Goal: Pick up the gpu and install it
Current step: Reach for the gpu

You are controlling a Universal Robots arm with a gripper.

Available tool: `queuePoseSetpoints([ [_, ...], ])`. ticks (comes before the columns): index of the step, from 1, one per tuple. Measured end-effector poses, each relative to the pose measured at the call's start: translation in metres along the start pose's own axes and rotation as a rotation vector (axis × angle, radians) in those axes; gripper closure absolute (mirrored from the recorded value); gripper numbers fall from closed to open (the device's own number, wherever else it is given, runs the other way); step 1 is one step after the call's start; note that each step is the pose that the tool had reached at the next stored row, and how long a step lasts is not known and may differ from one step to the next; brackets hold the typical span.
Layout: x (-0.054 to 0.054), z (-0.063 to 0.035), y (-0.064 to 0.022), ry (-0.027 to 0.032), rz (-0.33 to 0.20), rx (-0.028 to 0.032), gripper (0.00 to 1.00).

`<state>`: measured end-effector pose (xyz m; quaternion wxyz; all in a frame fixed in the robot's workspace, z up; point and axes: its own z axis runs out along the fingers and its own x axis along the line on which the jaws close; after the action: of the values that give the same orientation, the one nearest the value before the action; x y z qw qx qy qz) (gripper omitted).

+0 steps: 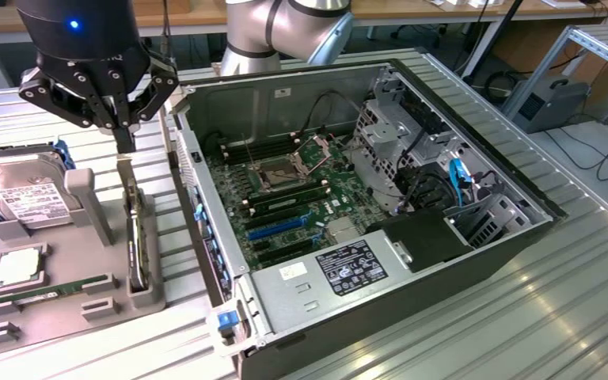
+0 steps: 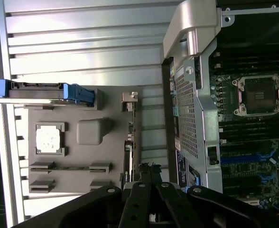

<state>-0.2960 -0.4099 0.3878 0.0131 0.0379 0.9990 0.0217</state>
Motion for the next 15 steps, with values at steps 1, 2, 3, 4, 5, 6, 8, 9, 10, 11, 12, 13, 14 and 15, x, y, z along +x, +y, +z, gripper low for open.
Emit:
queuePoseSetpoints([
  [1, 0.0001, 0.0, -0.0002, 0.0, 0.0, 0.0, 0.89],
  [2, 0.0004, 0.0001, -0.0005, 0.0, 0.0, 0.0001, 0.89],
  [3, 0.0005, 0.0001, -0.0007, 0.0, 0.0, 0.0, 0.89],
  [4, 0.0006, 0.0002, -0.0009, 0.0, 0.0, 0.0001, 0.89],
  [5, 0.0008, 0.0002, -0.0011, 0.0, 0.0, 0.0, 0.89],
  [6, 0.0009, 0.0002, -0.0013, 0.0001, 0.0, 0.0, 0.89],
  [8, 0.0012, 0.0003, -0.0017, 0.0, 0.0, 0.0, 0.89],
  [9, 0.0014, 0.0004, -0.002, 0.0, 0.0, 0.0, 0.89],
  [10, 0.0016, 0.0004, -0.0022, 0.0, 0.0, 0.0, 0.89],
  [11, 0.0017, 0.0004, -0.0024, 0.0, 0.0, 0.0001, 0.89],
  [12, 0.0019, 0.0005, -0.0026, 0.0, 0.0, 0.0001, 0.89],
  [13, 0.002, 0.0005, -0.0028, 0.0, 0.0, 0.0, 0.89],
  [14, 0.0021, 0.0005, -0.003, 0.0, 0.0, 0.0001, 0.89],
  [15, 0.0022, 0.0006, -0.0032, 0.0001, 0.0, 0.0001, 0.89],
])
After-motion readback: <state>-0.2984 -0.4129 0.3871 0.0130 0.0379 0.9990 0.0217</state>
